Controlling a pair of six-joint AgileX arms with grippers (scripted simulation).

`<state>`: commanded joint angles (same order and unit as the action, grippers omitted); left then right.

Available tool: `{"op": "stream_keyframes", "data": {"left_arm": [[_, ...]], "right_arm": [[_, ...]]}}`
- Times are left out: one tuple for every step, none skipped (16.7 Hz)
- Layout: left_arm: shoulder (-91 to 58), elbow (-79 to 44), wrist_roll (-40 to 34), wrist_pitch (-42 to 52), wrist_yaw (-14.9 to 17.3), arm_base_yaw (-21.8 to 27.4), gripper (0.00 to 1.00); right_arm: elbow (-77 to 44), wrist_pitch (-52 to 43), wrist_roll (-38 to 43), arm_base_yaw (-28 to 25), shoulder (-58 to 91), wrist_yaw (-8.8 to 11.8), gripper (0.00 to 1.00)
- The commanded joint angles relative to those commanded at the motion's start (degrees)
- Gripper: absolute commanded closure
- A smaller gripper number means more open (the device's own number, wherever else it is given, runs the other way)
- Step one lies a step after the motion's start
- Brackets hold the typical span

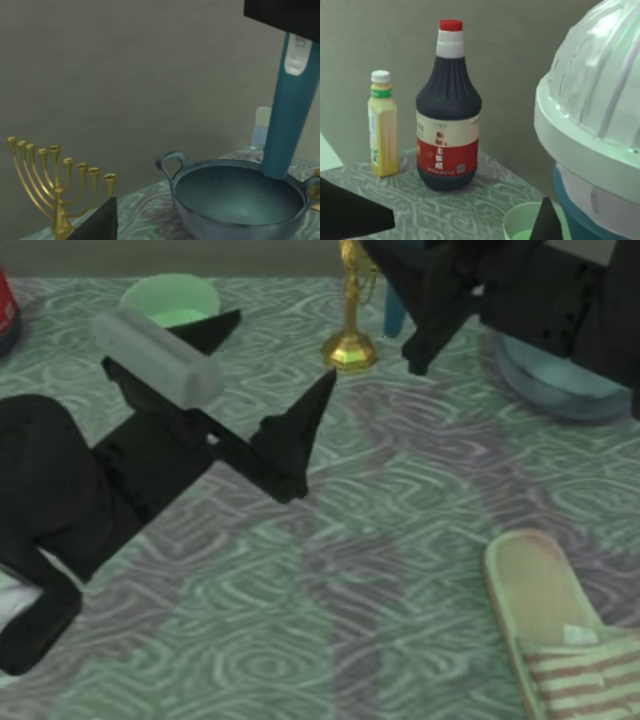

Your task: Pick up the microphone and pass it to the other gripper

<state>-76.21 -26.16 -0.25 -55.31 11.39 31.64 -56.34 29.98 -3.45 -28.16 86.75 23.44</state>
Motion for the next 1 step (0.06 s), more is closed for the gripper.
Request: {"op": "stream_keyframes", "data": {"left_arm": [[0.6,0.6,0.0,0.0,0.1,-0.2,0.0]], "right_arm": [[0.3,0.0,0.0,0.4,-0.3,0.3,1.0]]}}
